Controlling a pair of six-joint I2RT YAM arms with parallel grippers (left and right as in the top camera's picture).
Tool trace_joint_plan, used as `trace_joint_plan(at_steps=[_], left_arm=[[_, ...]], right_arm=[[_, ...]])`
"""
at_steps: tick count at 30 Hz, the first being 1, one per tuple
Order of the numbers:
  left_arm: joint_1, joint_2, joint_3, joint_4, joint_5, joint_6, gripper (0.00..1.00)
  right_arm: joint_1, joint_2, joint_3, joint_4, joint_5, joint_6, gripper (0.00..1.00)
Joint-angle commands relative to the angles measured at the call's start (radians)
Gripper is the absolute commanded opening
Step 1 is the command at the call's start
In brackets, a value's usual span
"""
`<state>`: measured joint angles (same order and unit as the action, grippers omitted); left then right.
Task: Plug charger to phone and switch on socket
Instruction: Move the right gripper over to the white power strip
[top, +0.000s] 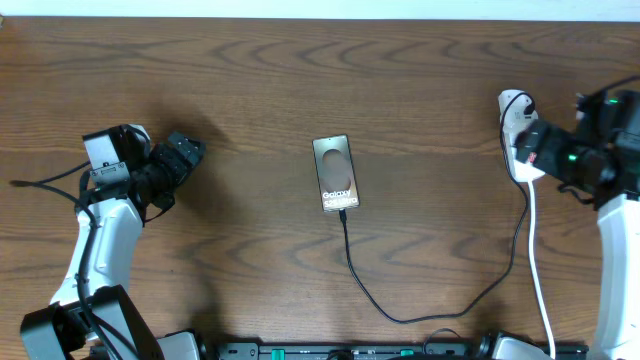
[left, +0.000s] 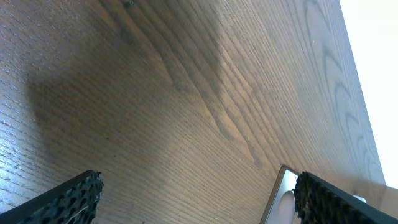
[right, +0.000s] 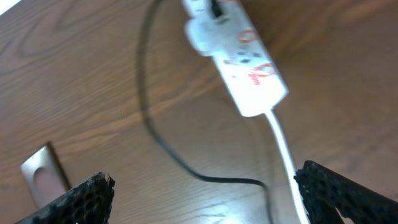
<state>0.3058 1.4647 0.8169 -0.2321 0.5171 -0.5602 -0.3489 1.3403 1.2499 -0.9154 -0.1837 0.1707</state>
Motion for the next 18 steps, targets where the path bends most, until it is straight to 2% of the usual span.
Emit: trace_joint_plan(at_steps=[1,6,11,18], left_arm=[[0.003,0.002,0.005,-0.003,-0.010,0.014,0.98],[0.003,0.002,0.005,-0.003,-0.010,0.014,0.98],[0.003,0.002,0.005,-0.003,-0.011,0.014,0.98],[0.003,0.002,0.005,-0.003,-0.011,0.014,0.98]], right_arm=[[-0.066,0.034,0.065,-0.021,0.002,-0.023,0.95],[-0.126,0.145,0.219,-0.129,0.009,-0.054,0.95],[-0.142,0.319,0.408,-0.235,0.108,-0.056,0.98],[-0.161,0.534,0.452,-0.218,0.156,-0.083,0.99]])
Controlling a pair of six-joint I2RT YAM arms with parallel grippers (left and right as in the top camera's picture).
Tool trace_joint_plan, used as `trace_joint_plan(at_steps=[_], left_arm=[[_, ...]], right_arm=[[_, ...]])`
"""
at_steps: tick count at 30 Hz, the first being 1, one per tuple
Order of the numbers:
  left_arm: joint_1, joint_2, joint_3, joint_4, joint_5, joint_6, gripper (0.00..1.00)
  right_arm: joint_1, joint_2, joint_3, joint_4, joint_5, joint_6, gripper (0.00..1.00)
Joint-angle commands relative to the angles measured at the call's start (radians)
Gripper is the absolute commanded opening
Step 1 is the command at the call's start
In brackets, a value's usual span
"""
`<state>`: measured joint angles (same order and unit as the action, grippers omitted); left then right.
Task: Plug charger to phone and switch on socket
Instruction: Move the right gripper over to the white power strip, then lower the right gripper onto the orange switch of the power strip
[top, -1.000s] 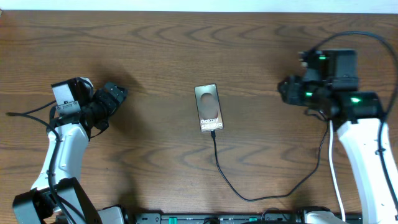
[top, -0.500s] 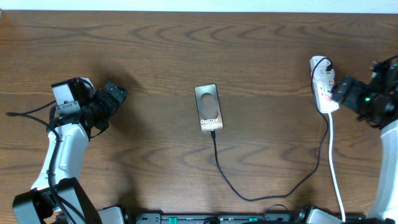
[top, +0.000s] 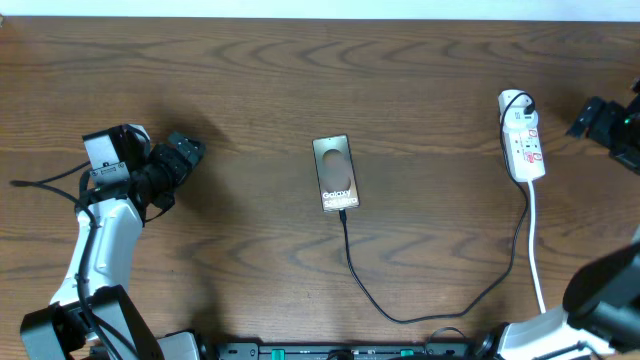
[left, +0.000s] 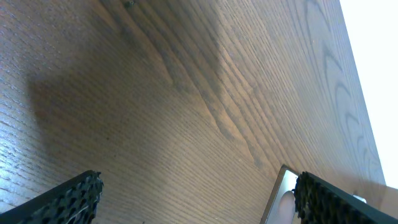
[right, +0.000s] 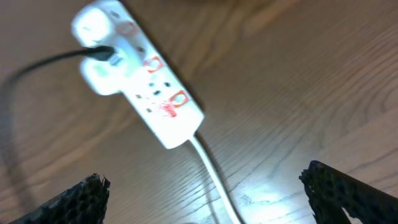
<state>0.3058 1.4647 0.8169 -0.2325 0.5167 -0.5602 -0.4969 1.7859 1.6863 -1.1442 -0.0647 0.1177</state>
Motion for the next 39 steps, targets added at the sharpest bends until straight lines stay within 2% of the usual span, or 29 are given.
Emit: trace_joint_plan(at_steps=[1,12,20,32,39], left_arm=[[0.003,0.002,0.005,-0.002,-0.010,0.014,0.98],[0.003,0.002,0.005,-0.002,-0.010,0.014,0.98],[0.003,0.002,0.005,-0.002,-0.010,0.014,0.98],[0.003,0.002,0.005,-0.003,-0.010,0.014,0.98],[0.003,0.002,0.005,-0.002,-0.010,0.014,0.98]], right_arm=[[-0.016,0.115,0.015,0.023,0.037,-0.030,0.99],[-0.032,0.357,0.015,0.172,0.031,-0.029,0.99],[-0.032,0.468,0.015,0.262,-0.025,-0.029,0.99],[-0.032,0.476,0.019,0.362,-0.056,-0.026,0.99],[-0.032,0.445,0.023,0.386,-0.179,-0.026,0.99]])
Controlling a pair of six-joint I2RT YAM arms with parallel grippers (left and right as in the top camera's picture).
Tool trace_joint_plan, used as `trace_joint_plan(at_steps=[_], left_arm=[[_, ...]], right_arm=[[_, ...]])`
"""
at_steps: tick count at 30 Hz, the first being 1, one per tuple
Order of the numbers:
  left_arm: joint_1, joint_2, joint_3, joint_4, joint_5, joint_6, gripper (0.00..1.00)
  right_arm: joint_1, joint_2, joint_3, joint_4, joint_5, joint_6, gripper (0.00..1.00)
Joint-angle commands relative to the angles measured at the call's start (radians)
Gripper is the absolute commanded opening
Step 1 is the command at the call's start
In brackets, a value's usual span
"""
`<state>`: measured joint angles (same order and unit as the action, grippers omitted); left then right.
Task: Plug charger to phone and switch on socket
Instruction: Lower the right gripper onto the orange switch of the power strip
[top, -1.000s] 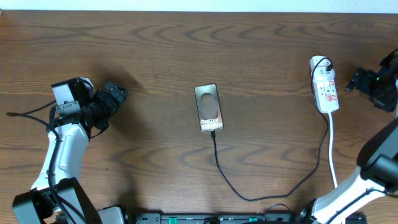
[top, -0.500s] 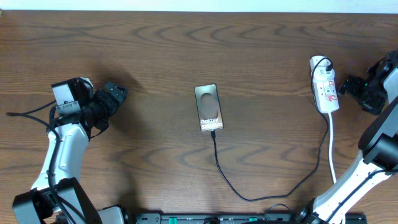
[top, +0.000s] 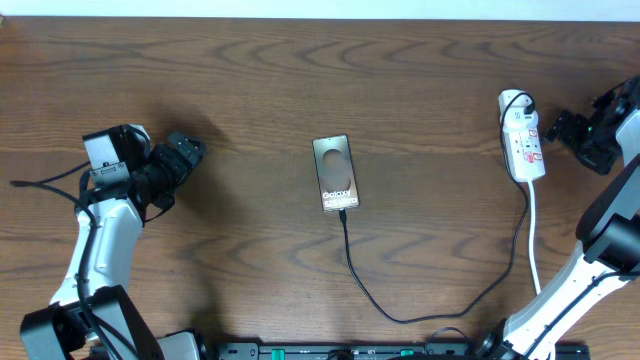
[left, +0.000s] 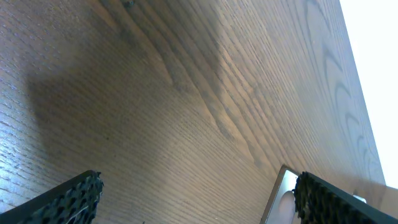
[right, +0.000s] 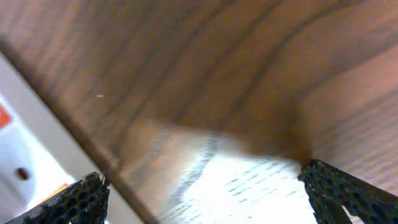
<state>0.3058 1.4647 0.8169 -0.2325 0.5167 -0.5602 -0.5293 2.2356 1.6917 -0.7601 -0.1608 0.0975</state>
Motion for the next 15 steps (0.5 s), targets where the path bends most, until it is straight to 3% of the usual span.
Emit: trace_joint_plan(at_steps=[1,15], left_arm=[[0.003,0.002,0.005,-0.002,-0.010,0.014,0.98],[0.003,0.002,0.005,-0.003,-0.010,0.014,0.98]], right_arm=[[0.000,-0.005,0.018,0.002,-0.098,-0.006,0.99],[0.001,-0.005,0.014,-0.029,-0.123,-0.006,0.99]])
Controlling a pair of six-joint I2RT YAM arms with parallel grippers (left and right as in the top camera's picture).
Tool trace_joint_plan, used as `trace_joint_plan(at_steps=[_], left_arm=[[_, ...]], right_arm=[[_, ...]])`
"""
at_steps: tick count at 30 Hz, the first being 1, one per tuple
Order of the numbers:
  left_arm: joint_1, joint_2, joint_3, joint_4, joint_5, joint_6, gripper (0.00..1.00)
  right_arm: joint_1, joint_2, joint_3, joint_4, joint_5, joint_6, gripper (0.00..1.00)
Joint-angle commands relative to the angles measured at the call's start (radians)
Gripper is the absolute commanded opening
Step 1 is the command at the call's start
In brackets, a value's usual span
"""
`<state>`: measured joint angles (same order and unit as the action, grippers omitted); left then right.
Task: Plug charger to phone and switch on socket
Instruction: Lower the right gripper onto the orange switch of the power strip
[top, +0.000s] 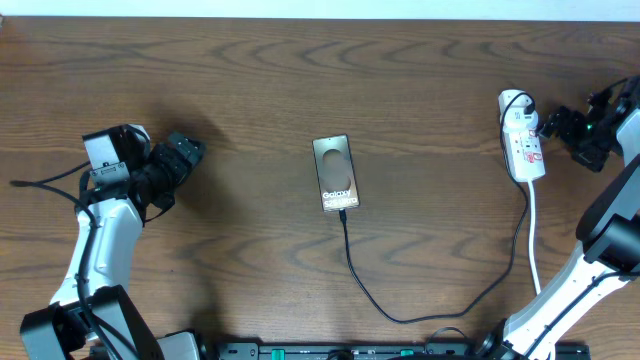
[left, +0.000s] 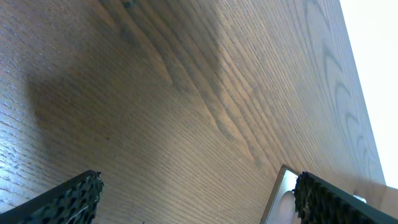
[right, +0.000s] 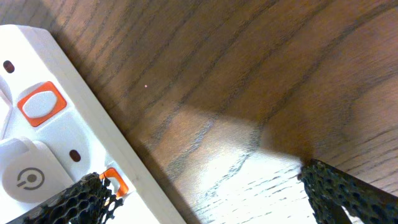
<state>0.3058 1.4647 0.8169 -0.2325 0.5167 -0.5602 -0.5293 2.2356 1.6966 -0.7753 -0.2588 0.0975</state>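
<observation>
A phone (top: 335, 173) lies screen up at mid-table, its corner (left: 283, 193) also showing in the left wrist view. A black charger cable (top: 372, 300) meets the phone's near end and curves to the white socket strip (top: 522, 140) at the right. The strip (right: 37, 124) has orange switches (right: 40, 102). My right gripper (top: 553, 124) (right: 211, 199) is open and low at the strip's right side, its left finger (right: 87, 199) over the strip's edge by an orange switch. My left gripper (top: 190, 148) (left: 199, 199) is open over bare wood, far left of the phone.
The strip's white lead (top: 537, 260) runs down toward the table's near edge at the right. The wooden table (top: 250, 80) ends at a pale back edge. The arm bases stand along the near edge.
My right gripper has shifted slightly left, closer to the socket strip, and its wrist view now shows the strip's switches. The left arm, phone and cable are unchanged.
My right gripper was first over the socket strip, then off by the table's right edge. Later it was back just right of the strip, and now it is at the strip's edge. The left arm, phone and cable stayed put throughout.
</observation>
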Motion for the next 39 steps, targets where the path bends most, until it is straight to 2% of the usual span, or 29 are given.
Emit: trace_joint_plan(at_steps=[1,13,39], left_arm=[[0.003,0.002,0.005,-0.002,-0.010,0.014,0.98],[0.003,0.002,0.005,-0.002,-0.010,0.014,0.98],[0.003,0.002,0.005,-0.002,-0.010,0.014,0.98]], right_arm=[[0.001,-0.005,0.009,-0.016,-0.025,-0.006,0.99],[0.025,-0.005,0.008,-0.032,0.071,-0.005,0.99],[0.105,0.022,-0.008,-0.068,0.077,-0.005,0.99]])
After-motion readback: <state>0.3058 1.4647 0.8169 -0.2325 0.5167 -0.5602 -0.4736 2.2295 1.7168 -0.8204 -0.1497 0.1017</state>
